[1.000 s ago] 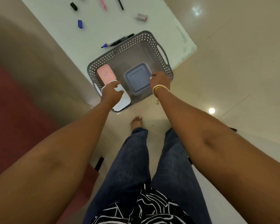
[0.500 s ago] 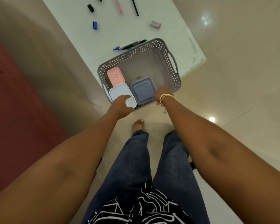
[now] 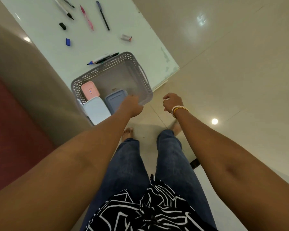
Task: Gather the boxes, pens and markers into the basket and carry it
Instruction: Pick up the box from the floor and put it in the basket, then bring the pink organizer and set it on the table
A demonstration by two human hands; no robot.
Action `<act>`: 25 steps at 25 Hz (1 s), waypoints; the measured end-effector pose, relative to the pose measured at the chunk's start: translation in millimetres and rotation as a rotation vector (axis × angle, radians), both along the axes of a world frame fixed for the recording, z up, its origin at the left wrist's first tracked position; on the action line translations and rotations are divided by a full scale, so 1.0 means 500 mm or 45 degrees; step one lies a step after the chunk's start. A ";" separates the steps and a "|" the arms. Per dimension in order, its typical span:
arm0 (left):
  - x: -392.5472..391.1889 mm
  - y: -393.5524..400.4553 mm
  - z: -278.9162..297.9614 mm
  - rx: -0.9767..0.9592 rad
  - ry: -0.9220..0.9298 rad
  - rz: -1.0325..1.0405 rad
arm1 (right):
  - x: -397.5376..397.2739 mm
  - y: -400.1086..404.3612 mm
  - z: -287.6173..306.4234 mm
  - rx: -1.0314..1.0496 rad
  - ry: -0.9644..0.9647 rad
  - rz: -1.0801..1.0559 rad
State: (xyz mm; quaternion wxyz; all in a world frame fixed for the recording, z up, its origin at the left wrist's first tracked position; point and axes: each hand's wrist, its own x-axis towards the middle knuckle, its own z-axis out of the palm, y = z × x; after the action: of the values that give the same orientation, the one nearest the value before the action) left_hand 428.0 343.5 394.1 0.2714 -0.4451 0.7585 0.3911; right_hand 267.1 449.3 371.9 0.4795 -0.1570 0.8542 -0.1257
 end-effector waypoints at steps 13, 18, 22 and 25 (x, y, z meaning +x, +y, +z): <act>-0.453 -0.040 0.092 -0.065 -0.062 0.457 | -0.432 -0.082 0.099 -0.062 -0.054 0.251; -0.574 -0.201 0.055 -0.003 -0.048 0.667 | -0.580 -0.277 0.089 -0.037 -0.045 0.384; -0.643 -0.342 0.062 0.016 -0.057 0.748 | -0.659 -0.446 0.107 -0.039 -0.063 0.491; -0.681 -0.462 0.075 -0.012 -0.044 0.861 | -0.708 -0.574 0.119 -0.033 -0.034 0.584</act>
State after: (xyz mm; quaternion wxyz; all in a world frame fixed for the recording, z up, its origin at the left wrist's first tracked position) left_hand 87.7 112.3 431.4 0.1371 -0.6793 0.5651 0.4477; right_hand -86.8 162.1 431.2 0.5048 -0.3516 0.7879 -0.0265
